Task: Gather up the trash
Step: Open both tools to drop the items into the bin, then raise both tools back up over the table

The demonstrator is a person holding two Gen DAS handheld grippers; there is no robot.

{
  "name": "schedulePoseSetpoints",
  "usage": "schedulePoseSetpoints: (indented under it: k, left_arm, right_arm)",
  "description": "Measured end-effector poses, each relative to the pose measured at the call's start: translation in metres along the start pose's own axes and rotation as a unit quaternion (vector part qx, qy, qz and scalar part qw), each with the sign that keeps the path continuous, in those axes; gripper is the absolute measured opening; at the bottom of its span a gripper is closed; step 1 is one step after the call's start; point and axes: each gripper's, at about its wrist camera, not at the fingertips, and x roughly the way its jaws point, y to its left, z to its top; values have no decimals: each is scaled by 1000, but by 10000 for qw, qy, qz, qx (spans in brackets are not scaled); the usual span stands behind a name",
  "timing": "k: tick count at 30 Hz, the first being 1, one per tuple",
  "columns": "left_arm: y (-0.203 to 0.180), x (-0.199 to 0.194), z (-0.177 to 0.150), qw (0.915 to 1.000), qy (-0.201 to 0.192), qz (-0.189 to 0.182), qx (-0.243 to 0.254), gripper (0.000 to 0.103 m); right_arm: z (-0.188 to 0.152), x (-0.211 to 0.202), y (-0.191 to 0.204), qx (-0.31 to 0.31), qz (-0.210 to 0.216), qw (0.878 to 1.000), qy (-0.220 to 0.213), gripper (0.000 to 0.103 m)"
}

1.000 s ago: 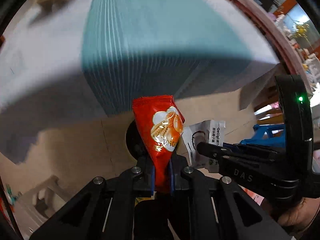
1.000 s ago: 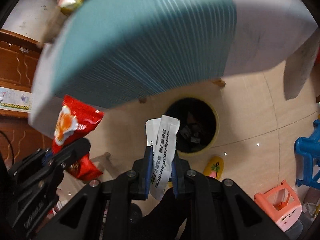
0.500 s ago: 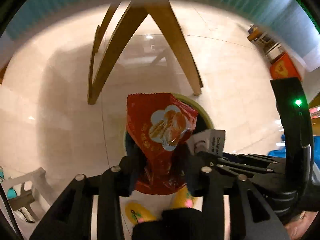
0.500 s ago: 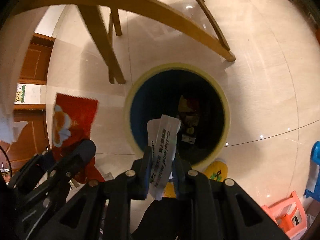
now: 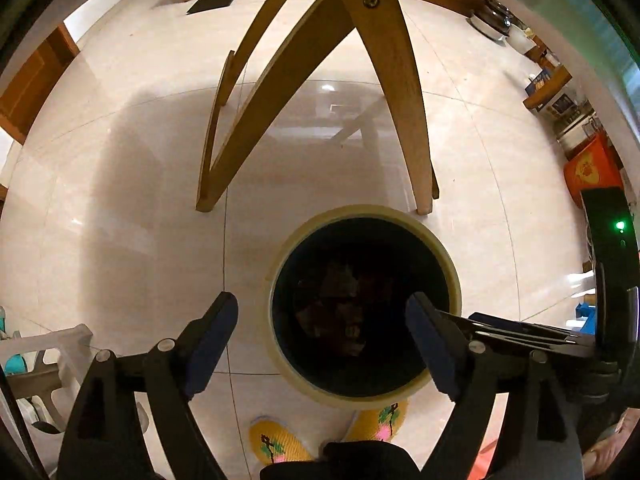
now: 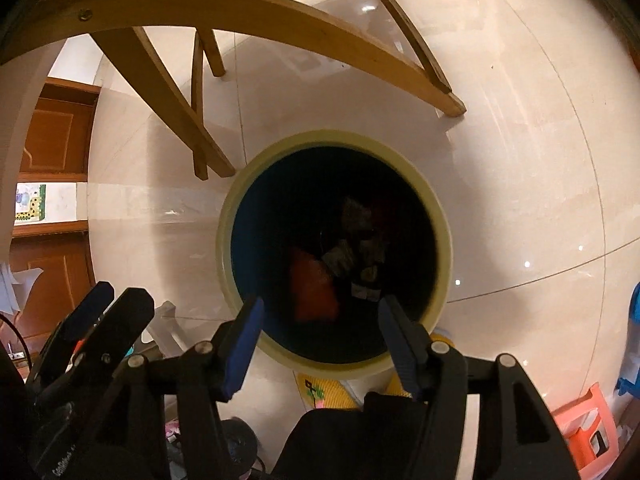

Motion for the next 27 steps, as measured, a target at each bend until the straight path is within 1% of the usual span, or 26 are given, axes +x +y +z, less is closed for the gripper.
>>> schedulePoseSetpoints:
  k: [5,8,14,17,19,22,27]
  left_arm:
    - [0,-11,-6,10000,77,-12,-25,85]
    - [-1,-23,-9,9999,101,-18,1,85]
    - [-2,-61,-12,9999,145,-47,56,86]
    - [-2,-96,-10,9998,138,-70,97,86]
    - [-1,-125,-6,9998,117,-81,152,86]
    - [-1,-174,0,9995,24,-80,298,86]
    - [4,-257,15,9989,-190,-74,431,86]
  right_arm:
    - [-2,-9,3,-155,-85,9997,-187,60]
    - [-2,-15,3,-218,-152,9994,-217,60]
    - [-10,-45,9,-106,-43,9995,-278,60]
    - [-18,-74,19,-84,26,9994,-327,60]
    - [-24,-92,25,-75,64,9994,-327,60]
    - [-35,-129,39,-152,127,9992,-343,60]
    - [-49,-199,70,-607,178,9971,-430,60]
